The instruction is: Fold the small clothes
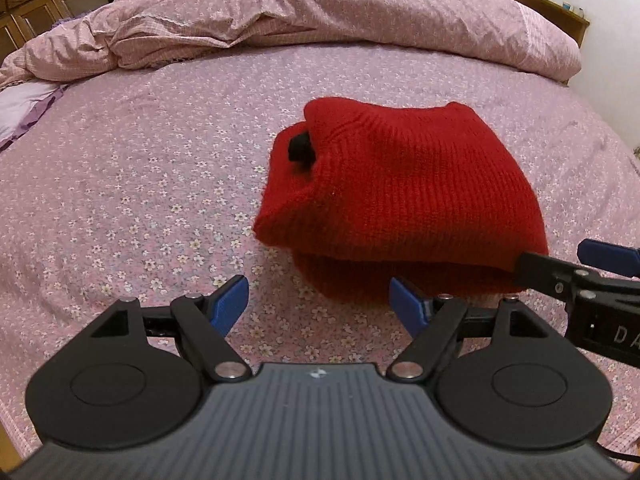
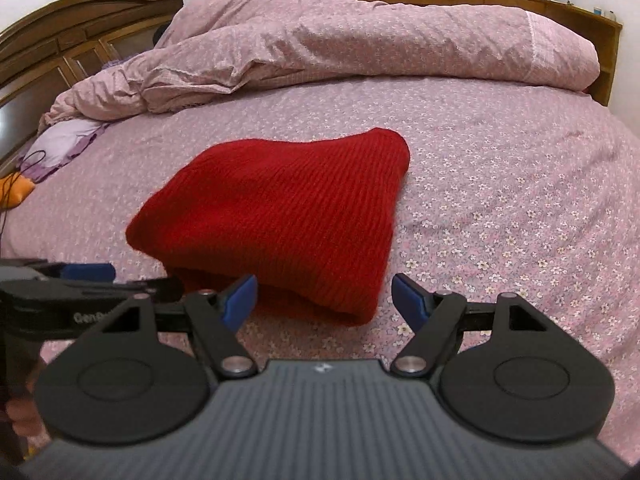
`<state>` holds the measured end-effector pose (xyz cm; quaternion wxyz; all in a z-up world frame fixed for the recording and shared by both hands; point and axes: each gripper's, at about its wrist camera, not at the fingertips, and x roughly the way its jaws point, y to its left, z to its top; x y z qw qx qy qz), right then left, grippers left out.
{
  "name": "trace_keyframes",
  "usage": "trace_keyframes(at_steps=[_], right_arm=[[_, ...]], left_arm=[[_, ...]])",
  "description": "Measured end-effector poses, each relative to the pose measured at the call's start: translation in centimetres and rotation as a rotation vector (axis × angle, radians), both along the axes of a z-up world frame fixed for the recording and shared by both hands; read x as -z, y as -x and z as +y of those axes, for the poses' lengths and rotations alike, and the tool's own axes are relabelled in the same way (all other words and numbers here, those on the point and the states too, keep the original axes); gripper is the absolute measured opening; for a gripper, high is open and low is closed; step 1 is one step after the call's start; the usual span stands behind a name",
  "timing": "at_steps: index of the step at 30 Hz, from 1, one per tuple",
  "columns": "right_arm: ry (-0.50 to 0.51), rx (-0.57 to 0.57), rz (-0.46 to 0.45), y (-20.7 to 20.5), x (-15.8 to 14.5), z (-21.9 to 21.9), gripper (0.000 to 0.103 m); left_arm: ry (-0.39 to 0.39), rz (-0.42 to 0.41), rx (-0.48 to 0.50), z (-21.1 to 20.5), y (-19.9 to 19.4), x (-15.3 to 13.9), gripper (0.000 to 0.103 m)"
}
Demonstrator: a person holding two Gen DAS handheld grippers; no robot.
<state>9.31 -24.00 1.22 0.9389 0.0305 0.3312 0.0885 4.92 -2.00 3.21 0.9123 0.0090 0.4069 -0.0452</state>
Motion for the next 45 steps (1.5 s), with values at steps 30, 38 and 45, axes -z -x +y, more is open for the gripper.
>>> trace_keyframes(at_steps=[30,38,45], right_arm=[[-0.015,-0.01,0.013,-0.16,0.41,0.37,0.076],[-0.01,-0.013,0.011,-0.09,0.38,0.41,0.076],[-0.01,-0.013,0.011,-0.07,0.36,0.43,0.076]], left_arm=[[0.009,0.017,0.011,-0.31,0.0,0.48,0.081],[0.02,0.015,0.025,-0.45,0.31,0.3,0.081],[0.016,0.018,0.027,-0.48,0.3,0.32,0.081]])
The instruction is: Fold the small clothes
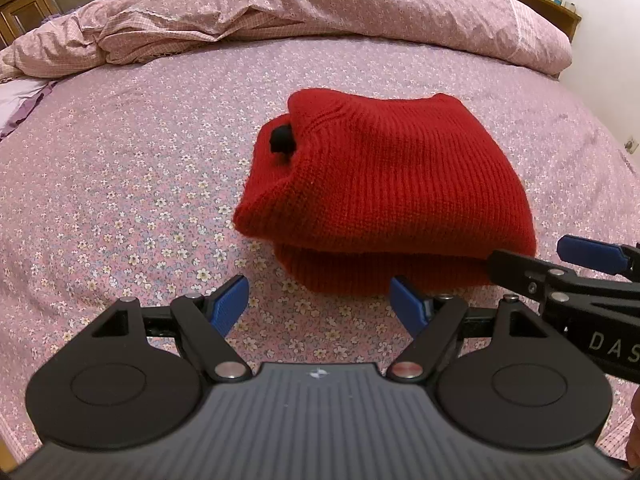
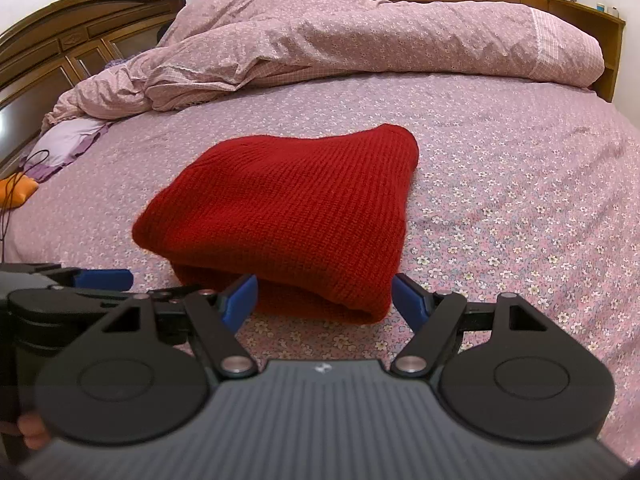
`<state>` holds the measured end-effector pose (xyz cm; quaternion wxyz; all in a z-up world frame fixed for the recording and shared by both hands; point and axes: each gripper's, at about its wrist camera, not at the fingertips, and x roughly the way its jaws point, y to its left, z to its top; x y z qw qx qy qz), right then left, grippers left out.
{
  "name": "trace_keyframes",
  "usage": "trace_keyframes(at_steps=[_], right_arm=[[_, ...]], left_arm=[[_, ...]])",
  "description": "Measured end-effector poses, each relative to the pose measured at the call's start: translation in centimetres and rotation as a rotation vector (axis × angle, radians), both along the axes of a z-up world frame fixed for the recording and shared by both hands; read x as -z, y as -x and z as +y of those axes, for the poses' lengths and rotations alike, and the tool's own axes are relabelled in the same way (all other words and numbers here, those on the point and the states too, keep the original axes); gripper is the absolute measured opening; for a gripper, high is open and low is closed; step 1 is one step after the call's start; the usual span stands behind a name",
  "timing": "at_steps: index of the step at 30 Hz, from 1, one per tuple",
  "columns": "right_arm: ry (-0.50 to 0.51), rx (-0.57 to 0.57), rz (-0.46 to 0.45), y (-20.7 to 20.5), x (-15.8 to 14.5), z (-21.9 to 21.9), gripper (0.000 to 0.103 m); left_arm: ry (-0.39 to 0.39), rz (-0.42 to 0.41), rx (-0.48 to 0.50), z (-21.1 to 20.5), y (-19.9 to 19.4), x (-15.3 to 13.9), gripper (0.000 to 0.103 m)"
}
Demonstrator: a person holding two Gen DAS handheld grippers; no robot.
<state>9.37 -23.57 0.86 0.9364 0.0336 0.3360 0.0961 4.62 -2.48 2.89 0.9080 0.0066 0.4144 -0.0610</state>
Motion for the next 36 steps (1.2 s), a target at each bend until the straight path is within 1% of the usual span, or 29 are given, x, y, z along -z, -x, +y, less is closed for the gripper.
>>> trace_keyframes(at_steps=[25,36], right_arm=[[0.006,0.0,-0.001,-0.09,-0.21,0.1,0.076],[0.007,0.001,0.0,-0.2,-0.35,-0.01,0.076]], left_arm=[[-0.005,0.004,0.009,0.09,-0.13,0.28,0.081],[-0.008,0.019,0.012,0.21,-0.14,0.27,0.081]])
